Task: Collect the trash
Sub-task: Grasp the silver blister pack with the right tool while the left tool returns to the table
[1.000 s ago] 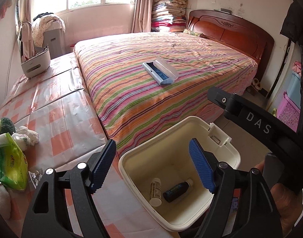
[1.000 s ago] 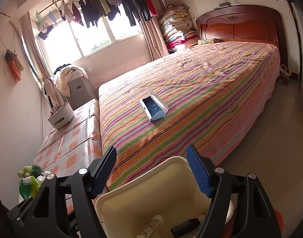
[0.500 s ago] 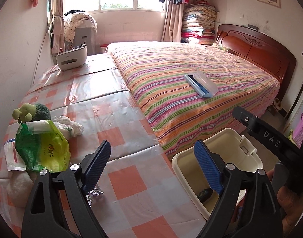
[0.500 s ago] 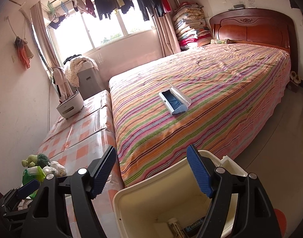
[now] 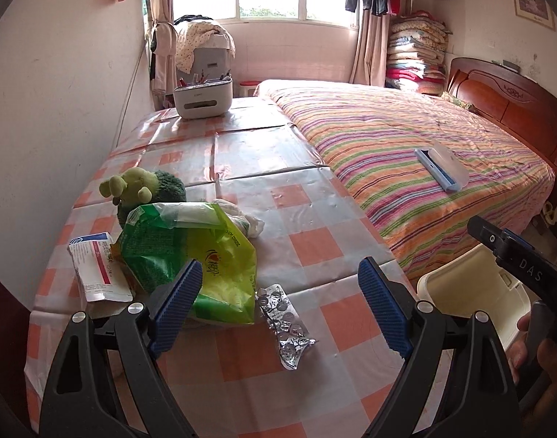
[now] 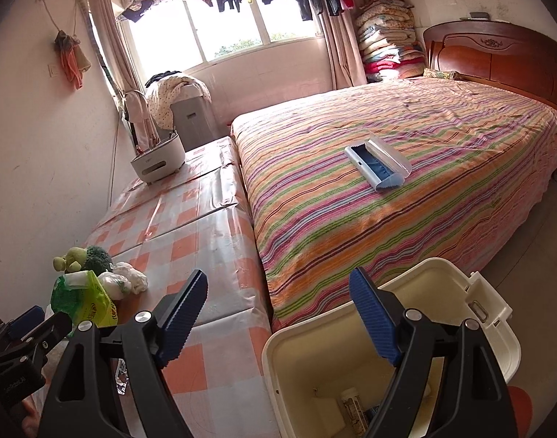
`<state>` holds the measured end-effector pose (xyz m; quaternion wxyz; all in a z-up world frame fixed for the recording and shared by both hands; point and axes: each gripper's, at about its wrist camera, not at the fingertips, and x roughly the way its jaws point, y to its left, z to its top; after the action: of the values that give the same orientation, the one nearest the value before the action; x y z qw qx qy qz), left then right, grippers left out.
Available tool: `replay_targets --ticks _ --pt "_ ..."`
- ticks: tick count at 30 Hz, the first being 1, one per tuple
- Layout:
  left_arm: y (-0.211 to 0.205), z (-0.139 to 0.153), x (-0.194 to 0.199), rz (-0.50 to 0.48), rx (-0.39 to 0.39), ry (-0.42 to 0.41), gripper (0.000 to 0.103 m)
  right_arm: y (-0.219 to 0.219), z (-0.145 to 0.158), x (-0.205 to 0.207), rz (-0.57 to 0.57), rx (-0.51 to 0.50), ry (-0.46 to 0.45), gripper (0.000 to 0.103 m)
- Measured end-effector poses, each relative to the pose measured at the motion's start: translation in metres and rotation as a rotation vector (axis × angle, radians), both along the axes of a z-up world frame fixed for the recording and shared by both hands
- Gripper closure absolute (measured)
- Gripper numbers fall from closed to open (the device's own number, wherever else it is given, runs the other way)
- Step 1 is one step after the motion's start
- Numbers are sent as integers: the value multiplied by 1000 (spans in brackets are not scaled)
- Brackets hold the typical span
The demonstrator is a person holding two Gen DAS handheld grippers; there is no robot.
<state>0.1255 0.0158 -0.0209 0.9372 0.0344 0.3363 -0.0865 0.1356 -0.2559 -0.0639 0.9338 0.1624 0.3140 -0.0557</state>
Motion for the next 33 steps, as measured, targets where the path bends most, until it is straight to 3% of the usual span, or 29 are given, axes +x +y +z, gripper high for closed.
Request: replay_targets --ticks 9,15,20,33 --pt "62 0 -4 84 7 11 17 46 -10 12 129 6 38 25" --pt "95 -6 -9 119 15 29 17 85 -16 16 264 -8 49 25" --pt "115 -14 -11 123 7 60 17 114 -29 23 386 38 102 25" --pt "151 -29 -19 104 -19 123 17 180 -62 43 560 -95 258 25"
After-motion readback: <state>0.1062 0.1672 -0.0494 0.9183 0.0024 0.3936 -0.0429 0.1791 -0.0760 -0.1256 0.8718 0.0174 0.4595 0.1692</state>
